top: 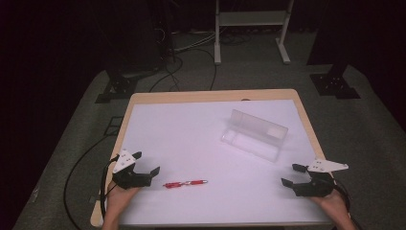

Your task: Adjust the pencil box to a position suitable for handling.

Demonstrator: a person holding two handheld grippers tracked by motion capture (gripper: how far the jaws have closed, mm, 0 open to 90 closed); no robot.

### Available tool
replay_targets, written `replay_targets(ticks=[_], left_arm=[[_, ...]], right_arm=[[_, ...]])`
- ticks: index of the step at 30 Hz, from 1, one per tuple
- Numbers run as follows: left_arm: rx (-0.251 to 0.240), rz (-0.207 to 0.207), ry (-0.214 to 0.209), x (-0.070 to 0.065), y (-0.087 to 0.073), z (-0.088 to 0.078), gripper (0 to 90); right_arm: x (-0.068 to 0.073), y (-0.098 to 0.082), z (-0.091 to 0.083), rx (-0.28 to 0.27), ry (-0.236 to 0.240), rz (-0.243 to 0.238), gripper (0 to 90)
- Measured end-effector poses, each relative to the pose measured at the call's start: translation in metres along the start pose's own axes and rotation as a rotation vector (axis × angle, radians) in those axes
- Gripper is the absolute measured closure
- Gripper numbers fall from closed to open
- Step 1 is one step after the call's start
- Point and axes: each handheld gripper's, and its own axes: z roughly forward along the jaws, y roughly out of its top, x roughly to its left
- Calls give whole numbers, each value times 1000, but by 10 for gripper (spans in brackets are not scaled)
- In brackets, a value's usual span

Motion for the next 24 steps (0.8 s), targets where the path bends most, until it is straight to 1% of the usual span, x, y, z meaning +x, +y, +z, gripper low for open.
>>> replay_targets(ticks=[1, 4, 7, 11, 13, 15, 18, 21, 24], left_arm=[[5, 4, -1, 1, 0, 0, 58], [5, -10, -12, 3, -1, -1, 58], [-2, -5, -13, 4, -2, -2, 58], [-2, -10, -19, 3, -2, -2, 58], [-3, 2, -21, 2, -1, -1, 58], [1, 3, -30, 1, -2, 0, 57], [5, 8, -29, 1, -2, 0, 57], [1, 6, -31, 2, -2, -1, 57], [2, 7, -27, 3, -2, -1, 57]], right_arm=[[-1, 1, 0, 6, 2, -1, 216], [-1, 6, 0, 10, 8, -6, 216], [-1, 12, -2, 5, 13, -10, 216], [0, 23, -2, -6, 18, -22, 216], [-1, 28, -1, -3, 20, -32, 216], [-1, 33, 0, -1, 21, -40, 217], [0, 41, 3, 3, -1, -63, 223], [-1, 49, 5, -7, 5, -56, 224], [0, 57, 9, 7, 8, -66, 229]])
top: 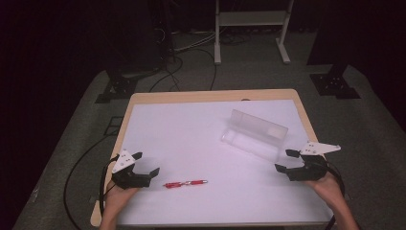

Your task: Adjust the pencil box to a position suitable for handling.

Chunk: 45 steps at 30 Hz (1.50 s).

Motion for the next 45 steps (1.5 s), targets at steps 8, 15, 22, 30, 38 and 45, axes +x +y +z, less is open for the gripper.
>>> replay_targets(ticks=[8, 15, 22, 30, 38, 45], left_arm=[[-10, 5, -3, -1, 0, -2, 57], [-11, 8, -8, -2, 0, -3, 57], [-25, -4, -1, 1, -1, -6, 57], [-67, -38, -17, 3, 0, -8, 57], [-57, -30, -20, 3, -1, -8, 57], [-61, -34, -20, 4, -1, -9, 57]], right_arm=[[5, 24, 12, 25, 23, -43, 231], [9, 44, 21, 40, 45, -78, 227], [7, 55, 31, 66, 53, -95, 228], [7, 65, 52, 123, 65, -125, 231], [7, 72, 74, 166, 98, -145, 256], [3, 74, 89, 202, 101, -149, 334]])
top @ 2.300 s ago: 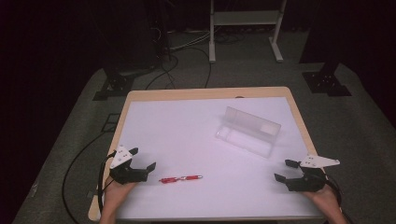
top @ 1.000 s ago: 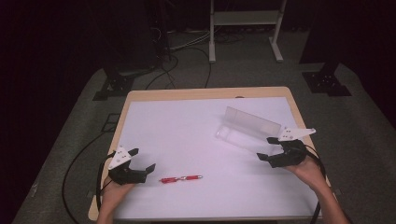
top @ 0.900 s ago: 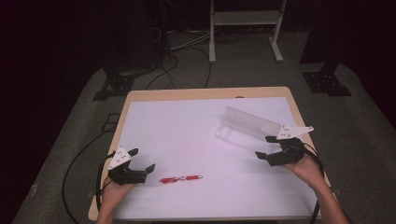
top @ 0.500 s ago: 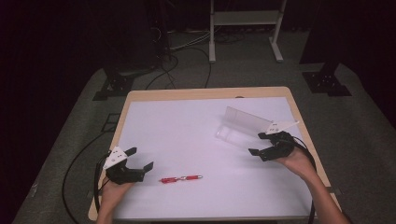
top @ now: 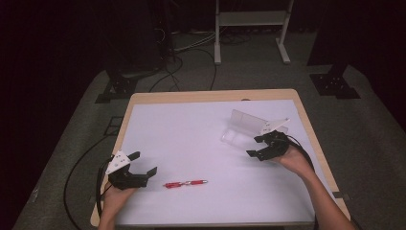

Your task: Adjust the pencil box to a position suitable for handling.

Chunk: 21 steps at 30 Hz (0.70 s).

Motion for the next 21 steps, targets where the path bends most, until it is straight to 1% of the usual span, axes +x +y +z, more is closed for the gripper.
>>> replay_targets(ticks=[3, 4, 6, 8, 9, 11, 15, 17, 19, 21], left_arm=[[-7, -6, -1, 0, 0, -1, 57], [-9, -6, -2, 0, 0, -1, 57], [-9, -4, -1, 0, 0, 0, 57], [1, -6, -7, 0, -1, 1, 57], [8, -1, -11, -1, -1, 2, 57], [12, 12, -15, -2, 0, 4, 57], [13, 4, -21, -2, 0, 4, 57], [12, 9, -21, -3, 0, 3, 56], [14, 10, -19, -2, 0, 4, 56], [16, 4, -22, -3, -1, 4, 56]], right_arm=[[-3, 0, 4, 7, 1, 4, 362], [-4, -1, 6, 14, 3, -1, 372], [-5, -1, 9, 34, 8, 4, 388], [-6, 0, 13, 32, 26, 16, 434], [-5, 1, 15, 42, 31, 9, 443], [-4, 4, 19, 66, 24, -9, 470], [-7, 6, 26, 89, 24, -5, 523], [-8, 6, 29, 106, 28, -2, 548], [-8, 6, 32, 104, 26, 0, 596], [-7, 6, 34, 107, 22, 1, 617]])
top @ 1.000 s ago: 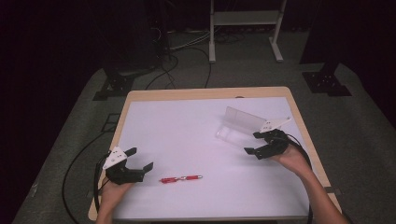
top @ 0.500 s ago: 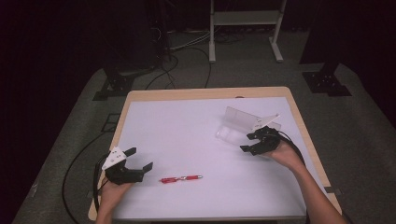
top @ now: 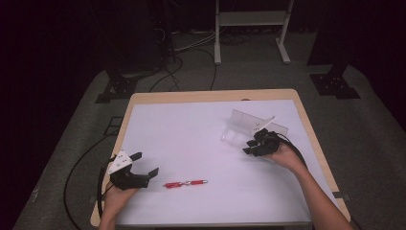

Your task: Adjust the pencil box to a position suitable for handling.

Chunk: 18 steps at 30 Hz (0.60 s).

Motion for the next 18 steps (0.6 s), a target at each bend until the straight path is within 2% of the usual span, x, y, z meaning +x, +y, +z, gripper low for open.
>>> replay_targets(ticks=[9, 13, 18], left_arm=[[2, 4, -8, 0, 0, -1, 54], [21, 15, -3, -1, -1, 1, 53], [23, 20, -6, -2, -1, 2, 47]], right_arm=[[-2, -3, 10, 48, 9, -4, 732], [0, -3, 13, 58, -3, -11, 797], [-1, -3, 13, 53, 1, -15, 804]])
